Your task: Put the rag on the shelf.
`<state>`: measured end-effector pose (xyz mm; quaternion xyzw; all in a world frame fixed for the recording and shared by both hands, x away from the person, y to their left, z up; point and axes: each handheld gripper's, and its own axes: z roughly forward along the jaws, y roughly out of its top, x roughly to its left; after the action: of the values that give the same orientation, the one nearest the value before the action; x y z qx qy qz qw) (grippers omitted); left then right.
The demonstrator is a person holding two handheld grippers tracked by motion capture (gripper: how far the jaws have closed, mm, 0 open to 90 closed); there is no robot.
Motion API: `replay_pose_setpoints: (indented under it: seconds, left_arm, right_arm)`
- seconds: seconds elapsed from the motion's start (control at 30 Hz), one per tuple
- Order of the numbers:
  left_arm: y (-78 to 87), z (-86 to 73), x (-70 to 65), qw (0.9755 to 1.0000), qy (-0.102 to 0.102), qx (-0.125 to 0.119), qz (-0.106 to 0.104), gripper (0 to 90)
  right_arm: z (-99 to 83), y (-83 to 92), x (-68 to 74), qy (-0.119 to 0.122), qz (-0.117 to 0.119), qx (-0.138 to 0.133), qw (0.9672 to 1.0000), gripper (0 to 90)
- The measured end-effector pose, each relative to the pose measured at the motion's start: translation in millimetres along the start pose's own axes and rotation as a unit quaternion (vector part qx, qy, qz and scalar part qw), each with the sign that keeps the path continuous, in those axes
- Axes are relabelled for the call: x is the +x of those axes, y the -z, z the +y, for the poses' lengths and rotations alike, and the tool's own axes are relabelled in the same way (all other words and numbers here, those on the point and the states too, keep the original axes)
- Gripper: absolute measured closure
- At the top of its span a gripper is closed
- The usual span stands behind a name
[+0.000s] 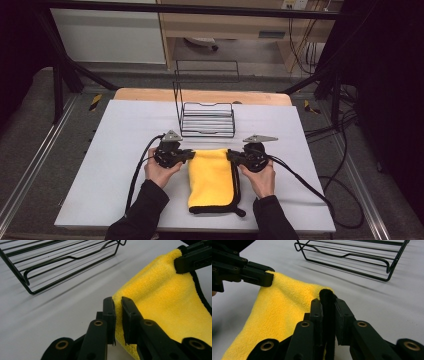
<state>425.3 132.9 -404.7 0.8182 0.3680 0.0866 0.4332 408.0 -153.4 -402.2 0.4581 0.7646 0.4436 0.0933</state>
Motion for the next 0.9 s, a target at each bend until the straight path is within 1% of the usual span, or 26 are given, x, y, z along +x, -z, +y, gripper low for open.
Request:
replay_pose_setpoints:
  seconds: [0.2,0.23,0.43,0.63,0.8,0.9]
  left_arm:
    - [9.2,5.2,-5.6,0.9999,-0.009,-0.014,0.003,81.7]
    - [10.9,6.3,-6.3,0.9998,-0.010,-0.017,0.003,81.7]
    - [22.3,14.4,-11.1,0.9992,-0.021,-0.035,0.003,81.8]
    - [35.8,24.9,-17.2,0.9979,-0.036,-0.054,0.005,81.8]
    - [45.6,33.6,-21.5,0.9966,-0.048,-0.065,0.010,81.8]
    - [50.3,38.0,-22.7,0.9958,-0.052,-0.074,0.014,81.8]
  right_arm:
    - [3.2,9.2,5.0,0.013,-0.003,-0.016,0.9998,78.6]
    - [4.0,11.3,6.2,0.011,-0.002,-0.018,0.9998,78.6]
    - [9.6,23.0,11.2,0.018,-0.003,-0.043,0.9989,78.6]
    - [17.2,36.1,17.6,0.027,-0.005,-0.071,0.9971,78.7]
    - [23.9,44.2,22.7,0.035,-0.010,-0.088,0.9955,79.0]
    - [27.7,48.5,25.2,0.038,-0.009,-0.099,0.9943,79.2]
